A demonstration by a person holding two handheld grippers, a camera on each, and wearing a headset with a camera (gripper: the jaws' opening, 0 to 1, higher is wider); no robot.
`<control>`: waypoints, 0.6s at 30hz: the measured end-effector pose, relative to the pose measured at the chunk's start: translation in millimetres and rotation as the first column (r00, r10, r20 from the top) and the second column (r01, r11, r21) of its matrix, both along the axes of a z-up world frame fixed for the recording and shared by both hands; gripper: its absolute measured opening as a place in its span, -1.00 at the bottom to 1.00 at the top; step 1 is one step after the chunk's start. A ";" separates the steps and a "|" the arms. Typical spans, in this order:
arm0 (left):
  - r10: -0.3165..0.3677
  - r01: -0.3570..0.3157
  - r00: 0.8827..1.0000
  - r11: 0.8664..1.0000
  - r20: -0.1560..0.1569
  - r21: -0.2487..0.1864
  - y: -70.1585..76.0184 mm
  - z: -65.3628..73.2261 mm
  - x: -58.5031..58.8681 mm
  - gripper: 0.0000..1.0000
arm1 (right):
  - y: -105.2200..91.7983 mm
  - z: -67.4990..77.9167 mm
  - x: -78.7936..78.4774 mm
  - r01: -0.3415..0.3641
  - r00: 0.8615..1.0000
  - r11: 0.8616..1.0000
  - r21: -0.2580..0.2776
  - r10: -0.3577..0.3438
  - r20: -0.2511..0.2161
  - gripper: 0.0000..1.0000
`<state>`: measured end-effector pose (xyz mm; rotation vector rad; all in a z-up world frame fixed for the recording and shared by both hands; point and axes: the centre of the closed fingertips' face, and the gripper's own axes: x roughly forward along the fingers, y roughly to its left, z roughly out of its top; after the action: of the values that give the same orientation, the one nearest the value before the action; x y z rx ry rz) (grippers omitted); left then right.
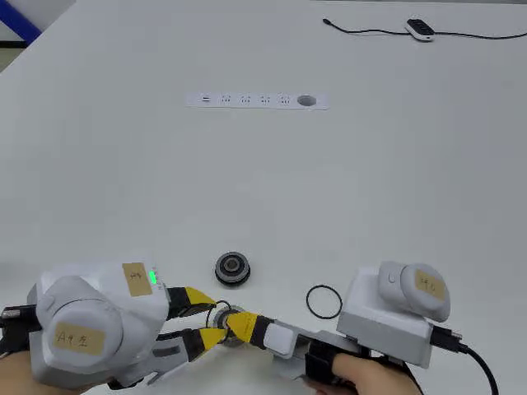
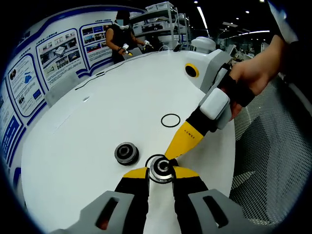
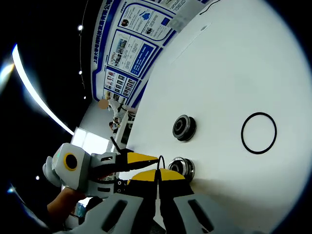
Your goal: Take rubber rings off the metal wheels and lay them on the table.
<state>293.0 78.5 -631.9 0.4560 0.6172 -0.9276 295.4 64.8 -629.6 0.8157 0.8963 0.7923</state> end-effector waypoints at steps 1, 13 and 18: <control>0.003 -0.003 1.000 1.000 0.002 -0.003 0.1 1.0 0.4 -0.60 | -1.8 1.5 1.5 0.010 1.000 1.000 0.004 -0.010 0.000 -0.96; 0.021 -0.020 0.999 0.999 0.026 -0.043 -0.9 13.0 5.1 -0.53 | -50.1 0.4 26.3 0.179 0.984 0.984 -0.008 -0.179 -0.004 -0.96; 0.035 -0.033 0.999 0.998 0.031 -0.062 1.2 16.6 5.6 -0.50 | -72.5 -4.3 34.8 0.253 0.967 0.967 -0.025 -0.253 -0.014 -0.96</control>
<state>298.6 79.7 -615.3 0.4033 0.5640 -0.9024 330.3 -7.7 -633.9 0.8975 0.7957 0.5512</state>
